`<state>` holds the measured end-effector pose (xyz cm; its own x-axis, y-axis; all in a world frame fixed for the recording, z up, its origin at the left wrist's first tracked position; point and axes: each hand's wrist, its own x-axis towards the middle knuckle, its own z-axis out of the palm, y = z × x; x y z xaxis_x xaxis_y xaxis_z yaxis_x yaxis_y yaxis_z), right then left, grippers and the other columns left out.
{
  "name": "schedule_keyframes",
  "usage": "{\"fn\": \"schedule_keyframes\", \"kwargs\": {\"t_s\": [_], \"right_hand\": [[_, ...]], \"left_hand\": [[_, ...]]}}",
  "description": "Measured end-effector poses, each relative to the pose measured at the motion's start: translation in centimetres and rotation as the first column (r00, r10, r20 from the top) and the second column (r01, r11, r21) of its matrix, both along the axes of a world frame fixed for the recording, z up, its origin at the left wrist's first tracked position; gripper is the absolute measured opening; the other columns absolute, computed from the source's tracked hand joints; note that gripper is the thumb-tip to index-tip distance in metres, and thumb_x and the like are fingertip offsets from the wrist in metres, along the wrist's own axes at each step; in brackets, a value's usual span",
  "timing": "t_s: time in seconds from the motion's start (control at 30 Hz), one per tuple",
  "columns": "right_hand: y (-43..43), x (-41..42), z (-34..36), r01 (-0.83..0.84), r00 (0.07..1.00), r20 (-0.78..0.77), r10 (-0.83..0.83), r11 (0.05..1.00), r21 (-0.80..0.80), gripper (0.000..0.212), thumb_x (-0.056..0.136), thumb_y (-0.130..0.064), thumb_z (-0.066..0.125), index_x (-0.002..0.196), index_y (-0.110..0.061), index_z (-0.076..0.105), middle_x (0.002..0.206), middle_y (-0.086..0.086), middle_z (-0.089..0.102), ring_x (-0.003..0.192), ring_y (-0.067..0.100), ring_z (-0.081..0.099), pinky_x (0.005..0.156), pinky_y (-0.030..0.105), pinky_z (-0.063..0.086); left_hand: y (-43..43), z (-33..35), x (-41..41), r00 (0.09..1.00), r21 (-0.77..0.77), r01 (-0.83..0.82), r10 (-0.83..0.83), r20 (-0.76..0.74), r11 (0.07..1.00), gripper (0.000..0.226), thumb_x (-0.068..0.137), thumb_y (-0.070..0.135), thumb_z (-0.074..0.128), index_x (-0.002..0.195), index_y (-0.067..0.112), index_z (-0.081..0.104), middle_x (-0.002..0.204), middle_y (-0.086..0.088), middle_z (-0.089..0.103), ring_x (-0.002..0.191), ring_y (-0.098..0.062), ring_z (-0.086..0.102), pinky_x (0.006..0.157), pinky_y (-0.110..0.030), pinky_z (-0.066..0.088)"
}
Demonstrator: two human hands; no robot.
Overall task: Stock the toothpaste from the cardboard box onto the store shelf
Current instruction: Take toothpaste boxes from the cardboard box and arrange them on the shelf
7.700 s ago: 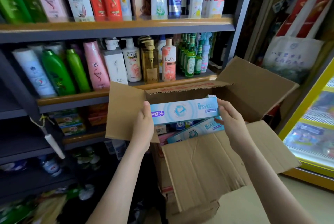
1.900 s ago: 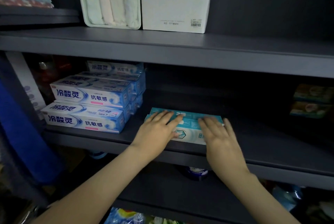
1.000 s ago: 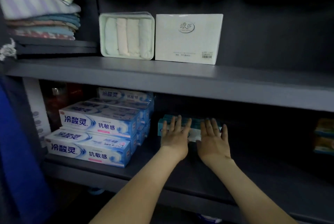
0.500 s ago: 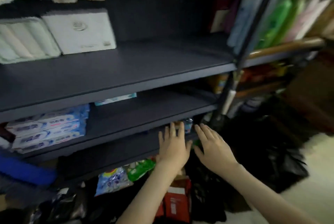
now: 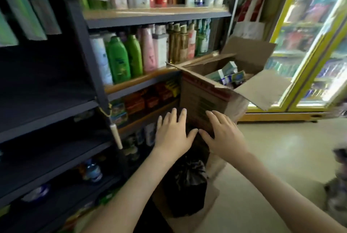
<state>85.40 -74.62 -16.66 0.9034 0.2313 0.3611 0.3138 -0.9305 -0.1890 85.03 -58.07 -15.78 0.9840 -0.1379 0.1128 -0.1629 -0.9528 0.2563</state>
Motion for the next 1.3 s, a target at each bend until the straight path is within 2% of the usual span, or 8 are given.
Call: {"fn": "schedule_keyframes", "kwargs": {"t_s": [0.3,0.57,0.7,0.77,0.9,1.0,1.17,1.3], "right_hand": [[-14.1,13.4,3.5,-0.066,0.998,-0.014,0.068,0.995,0.077,0.057,0.094,-0.032,0.054,0.144,-0.01,0.037,0.143,0.007,0.043,0.131,0.027,0.041,0.106,0.038,0.035],[-20.4,30.5,2.5,-0.105,0.977,-0.167,0.132,0.982,0.159,0.052,0.093,-0.025,0.057,0.141,-0.013,0.041,0.138,0.006,0.046,0.126,0.025,0.045,0.097,0.032,0.036],[-21.5,38.3,3.3,-0.089,0.942,-0.303,0.143,0.979,0.182,0.043,0.093,-0.025,0.056,0.133,-0.014,0.045,0.129,0.009,0.051,0.12,0.026,0.048,0.091,0.033,0.039],[-21.0,41.5,2.8,-0.108,0.911,-0.37,0.18,0.973,0.206,0.041,0.094,-0.028,0.056,0.13,-0.012,0.046,0.128,0.008,0.053,0.115,0.024,0.05,0.083,0.029,0.038],[-18.8,46.5,0.8,-0.233,0.83,-0.468,0.302,0.951,0.201,0.066,0.093,-0.041,0.055,0.144,-0.006,0.03,0.135,0.013,0.051,0.122,0.028,0.049,0.096,0.035,0.042],[-17.4,48.9,-0.2,-0.298,0.803,-0.502,0.32,0.946,0.125,0.068,0.094,-0.04,0.054,0.143,-0.001,0.026,0.135,0.022,0.048,0.121,0.036,0.049,0.095,0.041,0.044],[-16.1,49.9,-1.6,-0.466,0.879,-0.246,0.409,0.845,-0.262,0.071,0.092,-0.046,0.053,0.144,-0.006,0.024,0.14,0.016,0.038,0.129,0.034,0.035,0.107,0.044,0.03],[-13.9,48.0,-2.0,-0.763,0.624,-0.189,0.758,0.539,-0.356,0.058,0.092,-0.033,0.053,0.141,-0.009,0.032,0.137,0.012,0.043,0.126,0.031,0.039,0.104,0.039,0.03]], "left_hand": [[-11.6,4.1,11.3,0.992,0.045,0.032,-0.037,0.122,0.998,0.071,0.096,0.059,0.035,0.153,0.021,0.016,0.159,-0.006,0.019,0.146,-0.023,0.017,0.12,-0.039,0.01],[-14.4,4.3,24.8,0.964,0.132,0.108,-0.071,-0.256,0.985,0.09,0.088,0.069,0.04,0.152,0.034,-0.011,0.163,0.002,0.0,0.149,-0.019,-0.006,0.12,-0.039,0.007],[-15.3,4.1,28.9,0.866,0.062,-0.089,0.108,-0.488,0.994,0.094,0.083,0.077,0.037,0.15,0.039,-0.017,0.144,-0.011,0.043,0.117,-0.026,0.054,0.094,-0.036,0.047],[-15.8,3.3,30.4,0.82,0.089,-0.185,0.204,-0.535,0.979,0.09,0.084,0.079,0.03,0.152,0.037,-0.01,0.141,-0.013,0.047,0.106,-0.025,0.059,0.086,-0.035,0.05],[-18.5,0.5,33.1,0.806,0.285,-0.467,0.535,-0.252,0.837,0.076,0.092,0.071,0.022,0.151,0.024,0.026,0.134,-0.013,0.052,0.113,-0.03,0.055,0.075,-0.033,0.043],[-20.5,-1.2,34.5,0.771,0.38,-0.564,0.632,-0.076,0.733,0.072,0.092,0.069,0.028,0.146,0.022,0.033,0.143,-0.014,0.04,0.128,-0.034,0.039,0.102,-0.042,0.034],[-20.0,-4.0,34.8,0.816,-0.001,-0.563,0.556,-0.161,0.826,0.06,0.097,0.049,0.044,0.151,0.033,0.024,0.161,0.002,0.004,0.148,-0.021,0.001,0.119,-0.039,0.005],[-19.9,-5.3,34.4,0.817,-0.287,-0.577,0.531,-0.226,0.765,0.05,0.102,0.029,0.04,0.15,0.032,0.026,0.161,0.008,-0.004,0.146,-0.015,-0.005,0.116,-0.035,0.007]]}}
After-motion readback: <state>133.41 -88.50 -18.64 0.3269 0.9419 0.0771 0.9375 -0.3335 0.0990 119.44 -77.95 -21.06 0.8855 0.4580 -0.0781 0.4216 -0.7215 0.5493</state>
